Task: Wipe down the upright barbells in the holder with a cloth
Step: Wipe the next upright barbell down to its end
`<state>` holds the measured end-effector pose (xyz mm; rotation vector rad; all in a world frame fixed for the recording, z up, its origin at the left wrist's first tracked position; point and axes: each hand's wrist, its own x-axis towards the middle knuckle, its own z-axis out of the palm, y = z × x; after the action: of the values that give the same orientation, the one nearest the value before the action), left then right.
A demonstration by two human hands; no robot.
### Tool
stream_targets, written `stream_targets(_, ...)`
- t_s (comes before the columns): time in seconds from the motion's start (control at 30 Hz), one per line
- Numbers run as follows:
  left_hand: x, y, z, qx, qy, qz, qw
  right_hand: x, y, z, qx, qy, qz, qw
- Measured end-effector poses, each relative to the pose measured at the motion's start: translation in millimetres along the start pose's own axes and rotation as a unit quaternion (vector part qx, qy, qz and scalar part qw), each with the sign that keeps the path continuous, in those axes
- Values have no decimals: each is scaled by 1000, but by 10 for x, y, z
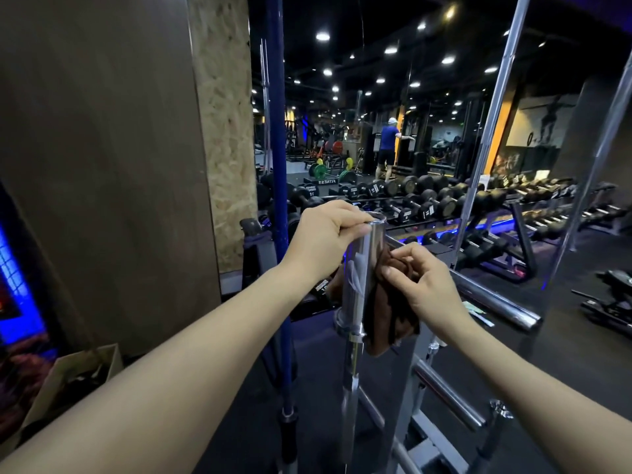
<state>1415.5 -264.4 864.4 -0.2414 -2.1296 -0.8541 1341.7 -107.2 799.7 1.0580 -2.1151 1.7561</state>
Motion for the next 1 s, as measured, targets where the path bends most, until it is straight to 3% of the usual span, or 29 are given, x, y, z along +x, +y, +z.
stream_targets(0.3, 38, -83, 26, -19, -6, 19, 1000, 264, -342, -52, -55, 52, -84, 994)
stream_targets(0.6, 12, -183, -43, -17, -19, 25, 999, -100, 140, 80, -85, -26, 24, 996)
stream_targets(0.7, 55, -96, -99, 9, -37, 18, 999, 67, -62, -22, -110, -9, 3, 994)
stream_targets(0.83, 120, 56, -29, 133, -7, 2, 991, 280, -375, -75, -99, 26, -61, 993)
stream_targets(1.0, 166, -15, 4, 120, -12, -13, 993, -45, -36, 97, -135, -43, -18, 990)
